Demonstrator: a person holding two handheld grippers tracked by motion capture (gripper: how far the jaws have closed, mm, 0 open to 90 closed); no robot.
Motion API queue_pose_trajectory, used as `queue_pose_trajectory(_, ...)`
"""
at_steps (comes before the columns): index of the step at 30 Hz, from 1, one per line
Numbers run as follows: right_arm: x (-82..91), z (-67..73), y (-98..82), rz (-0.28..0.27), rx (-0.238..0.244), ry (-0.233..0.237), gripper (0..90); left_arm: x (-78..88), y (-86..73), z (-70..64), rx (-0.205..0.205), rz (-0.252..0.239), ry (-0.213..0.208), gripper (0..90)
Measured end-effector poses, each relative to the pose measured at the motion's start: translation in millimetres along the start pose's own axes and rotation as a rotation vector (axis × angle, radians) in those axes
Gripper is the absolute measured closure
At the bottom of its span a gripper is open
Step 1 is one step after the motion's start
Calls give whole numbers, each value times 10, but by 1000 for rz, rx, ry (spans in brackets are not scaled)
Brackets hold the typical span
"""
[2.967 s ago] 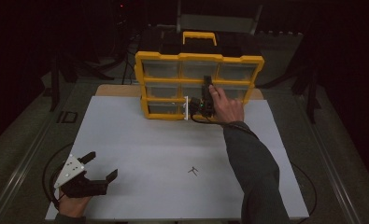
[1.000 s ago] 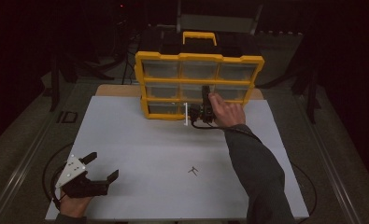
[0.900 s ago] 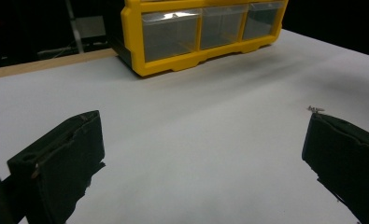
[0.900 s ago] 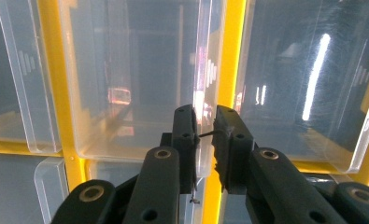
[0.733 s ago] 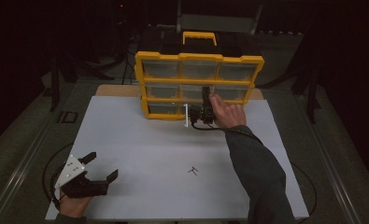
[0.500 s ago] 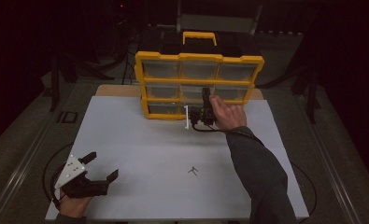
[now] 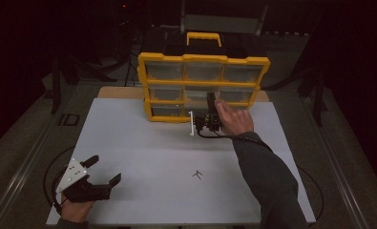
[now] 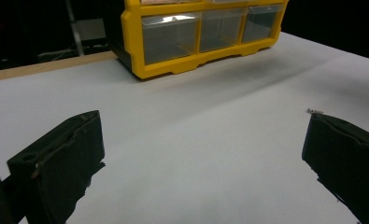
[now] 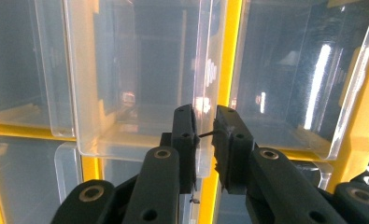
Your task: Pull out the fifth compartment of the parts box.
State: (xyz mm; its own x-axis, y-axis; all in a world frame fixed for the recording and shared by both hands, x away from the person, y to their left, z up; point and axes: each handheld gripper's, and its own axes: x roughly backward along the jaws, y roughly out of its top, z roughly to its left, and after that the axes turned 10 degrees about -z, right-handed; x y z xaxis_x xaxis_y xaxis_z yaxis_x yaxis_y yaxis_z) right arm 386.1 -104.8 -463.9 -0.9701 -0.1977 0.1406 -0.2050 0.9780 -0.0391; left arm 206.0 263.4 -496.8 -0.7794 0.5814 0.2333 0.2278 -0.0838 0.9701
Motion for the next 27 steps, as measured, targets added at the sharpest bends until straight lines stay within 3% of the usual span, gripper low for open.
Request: queue_pose_trajectory(27,237,-2,15,-29,9,14,783,-3,5,-2,0,6,1,0)
